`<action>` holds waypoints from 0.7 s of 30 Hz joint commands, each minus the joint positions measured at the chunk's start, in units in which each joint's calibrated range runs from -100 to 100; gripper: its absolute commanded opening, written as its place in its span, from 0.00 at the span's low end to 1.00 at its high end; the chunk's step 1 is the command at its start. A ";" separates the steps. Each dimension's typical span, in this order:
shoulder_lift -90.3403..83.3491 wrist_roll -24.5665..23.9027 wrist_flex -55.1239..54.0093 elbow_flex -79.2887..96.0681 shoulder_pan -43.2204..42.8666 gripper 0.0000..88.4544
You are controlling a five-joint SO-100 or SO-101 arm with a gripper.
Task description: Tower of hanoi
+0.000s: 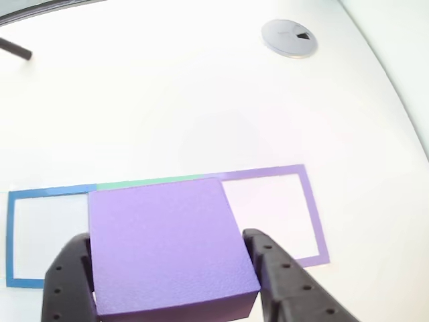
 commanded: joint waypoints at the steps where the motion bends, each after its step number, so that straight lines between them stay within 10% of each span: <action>1: -1.62 0.00 0.34 -1.89 -6.31 0.19; 21: 0.64 0.00 0.26 2.47 -26.16 0.19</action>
